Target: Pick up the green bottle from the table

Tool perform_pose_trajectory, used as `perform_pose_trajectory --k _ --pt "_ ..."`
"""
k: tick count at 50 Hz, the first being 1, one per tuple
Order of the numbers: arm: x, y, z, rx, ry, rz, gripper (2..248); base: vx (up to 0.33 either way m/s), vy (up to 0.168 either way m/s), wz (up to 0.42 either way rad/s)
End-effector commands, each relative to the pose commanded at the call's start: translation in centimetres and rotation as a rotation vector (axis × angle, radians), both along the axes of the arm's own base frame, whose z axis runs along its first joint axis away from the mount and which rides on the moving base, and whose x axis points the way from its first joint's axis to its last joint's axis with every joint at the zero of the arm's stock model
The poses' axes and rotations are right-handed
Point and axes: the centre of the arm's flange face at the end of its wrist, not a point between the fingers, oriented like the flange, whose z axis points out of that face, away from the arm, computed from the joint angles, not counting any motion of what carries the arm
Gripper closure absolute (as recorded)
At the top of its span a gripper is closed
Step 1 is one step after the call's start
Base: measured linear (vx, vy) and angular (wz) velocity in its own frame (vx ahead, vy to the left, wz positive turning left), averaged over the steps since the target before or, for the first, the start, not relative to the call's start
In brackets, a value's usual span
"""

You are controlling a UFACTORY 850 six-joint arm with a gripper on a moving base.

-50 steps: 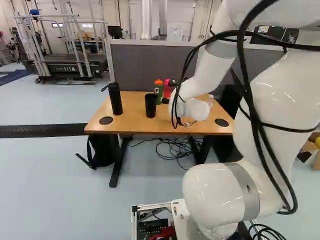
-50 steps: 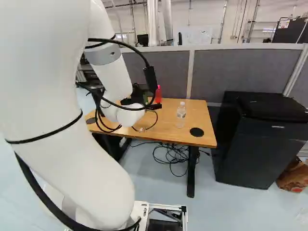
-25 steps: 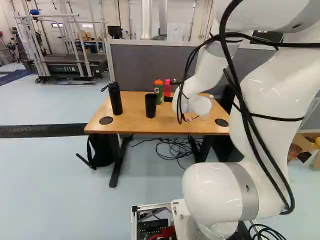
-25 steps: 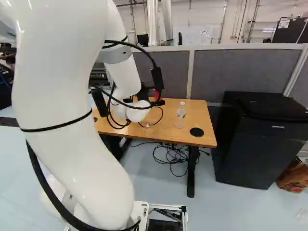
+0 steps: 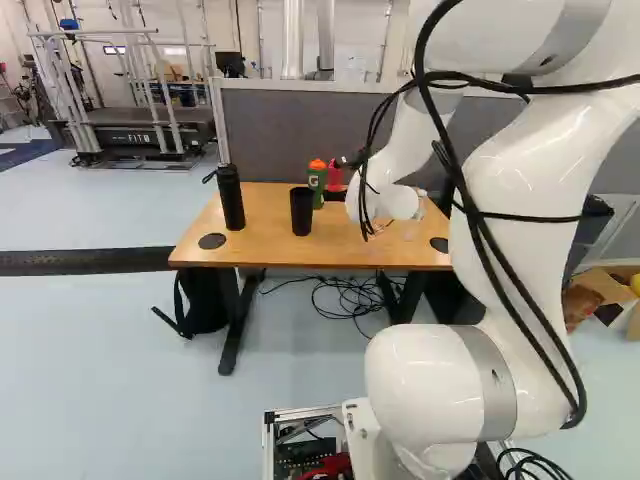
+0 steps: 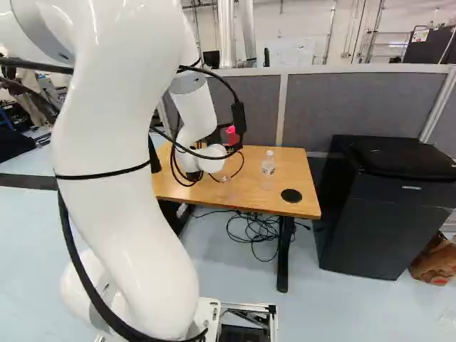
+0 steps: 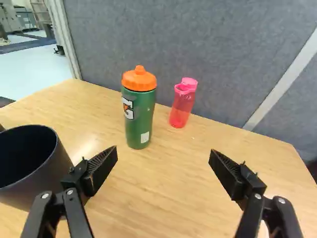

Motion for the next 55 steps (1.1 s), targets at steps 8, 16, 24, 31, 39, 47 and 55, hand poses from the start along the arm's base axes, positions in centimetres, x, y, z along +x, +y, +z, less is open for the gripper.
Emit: perform_pose_trajectory --k 8,16,24,31,39,47,55 --pt "1.5 0.0 -0.2 -0.020 -0.005 0.045 3 0.000 0.000 0.000" --pt "2.9 -0.3 -0.4 -0.039 -0.010 0.081 3 0.000 0.000 0.000" --pt "4.3 -0.8 -0.6 -0.053 -0.016 0.102 3 0.000 0.000 0.000" --pt "5.5 -1.3 -0.7 -0.033 -0.016 0.104 3 0.000 0.000 0.000" --pt "6.8 -1.7 -1.0 0.021 -0.007 0.102 3 0.000 0.000 0.000" --pt "8.1 -2.2 -1.2 0.016 -0.009 0.129 3 0.000 0.000 0.000" --pt "9.4 -2.5 -1.5 -0.008 -0.012 0.175 3 0.000 0.000 0.000"
